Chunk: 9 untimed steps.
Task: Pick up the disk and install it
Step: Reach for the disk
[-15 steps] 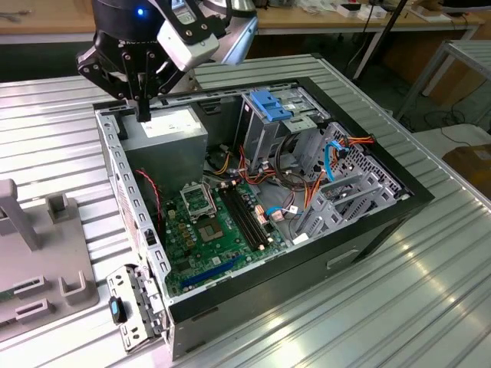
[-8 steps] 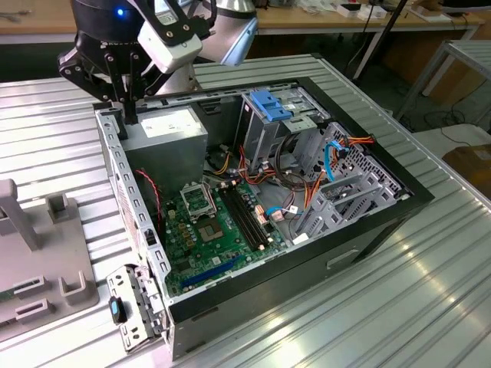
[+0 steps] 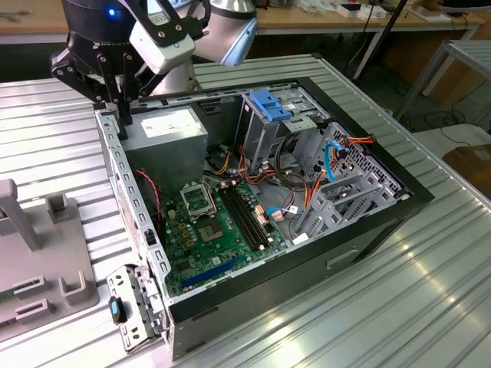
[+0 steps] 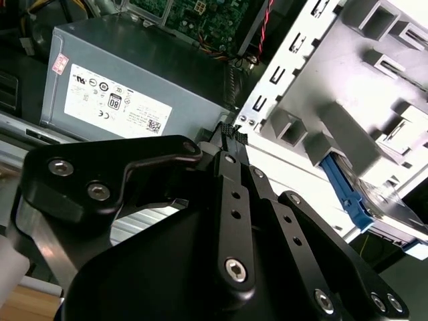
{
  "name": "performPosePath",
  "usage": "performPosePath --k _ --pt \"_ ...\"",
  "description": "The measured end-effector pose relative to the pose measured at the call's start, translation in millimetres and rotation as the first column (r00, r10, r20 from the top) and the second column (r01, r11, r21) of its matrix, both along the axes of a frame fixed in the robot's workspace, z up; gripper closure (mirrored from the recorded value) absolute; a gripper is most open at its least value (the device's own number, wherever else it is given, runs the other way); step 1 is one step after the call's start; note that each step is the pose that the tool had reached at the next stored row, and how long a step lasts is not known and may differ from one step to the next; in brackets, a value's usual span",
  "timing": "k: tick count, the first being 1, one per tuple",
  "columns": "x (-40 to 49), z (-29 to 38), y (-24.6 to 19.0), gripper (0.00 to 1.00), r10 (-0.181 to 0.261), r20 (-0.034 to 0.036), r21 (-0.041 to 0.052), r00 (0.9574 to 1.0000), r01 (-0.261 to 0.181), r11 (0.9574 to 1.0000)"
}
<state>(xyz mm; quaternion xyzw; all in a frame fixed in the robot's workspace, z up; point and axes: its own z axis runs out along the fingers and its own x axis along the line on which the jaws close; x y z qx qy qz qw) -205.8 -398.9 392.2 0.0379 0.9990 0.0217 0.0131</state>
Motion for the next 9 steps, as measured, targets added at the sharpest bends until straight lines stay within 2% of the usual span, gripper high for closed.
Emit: performPosePath --k 9 --pt "-5.1 0.0 0.0 0.89 0.0 0.0 0.0 1.0 0.0 1.0"
